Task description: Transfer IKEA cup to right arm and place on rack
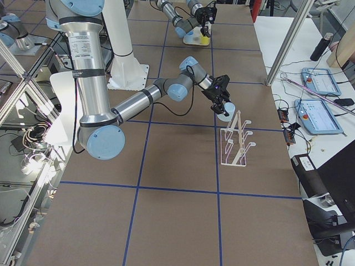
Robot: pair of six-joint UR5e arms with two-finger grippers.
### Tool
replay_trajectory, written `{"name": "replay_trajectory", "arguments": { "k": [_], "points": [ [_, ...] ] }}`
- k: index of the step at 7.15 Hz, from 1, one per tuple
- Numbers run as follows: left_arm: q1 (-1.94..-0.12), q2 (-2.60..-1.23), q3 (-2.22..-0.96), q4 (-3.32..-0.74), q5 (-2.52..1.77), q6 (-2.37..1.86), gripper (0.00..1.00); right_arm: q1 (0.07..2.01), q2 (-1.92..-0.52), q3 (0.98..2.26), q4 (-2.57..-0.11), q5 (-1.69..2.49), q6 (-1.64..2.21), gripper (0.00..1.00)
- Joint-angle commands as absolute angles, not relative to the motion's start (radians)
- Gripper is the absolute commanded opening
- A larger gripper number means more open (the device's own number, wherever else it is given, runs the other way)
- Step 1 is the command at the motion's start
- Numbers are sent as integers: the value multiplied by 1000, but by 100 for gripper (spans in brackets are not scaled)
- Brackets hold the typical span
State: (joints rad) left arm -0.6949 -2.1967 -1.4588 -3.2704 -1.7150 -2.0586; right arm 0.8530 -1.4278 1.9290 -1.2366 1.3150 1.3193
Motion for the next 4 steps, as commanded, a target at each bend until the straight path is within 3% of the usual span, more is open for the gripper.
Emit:
{"name": "replay_trajectory", "arguments": {
  "k": [1, 4],
  "points": [
    [-695, -2197, -1459, -3270, -1715, -2059, 91, 853, -1427, 1921, -1236, 1316, 1319, 0],
    [-696, -2197, -1462, -3272, -1717, -2059, 91, 853, -1424, 1905, -1233, 1316, 1301, 0]
  ]
}}
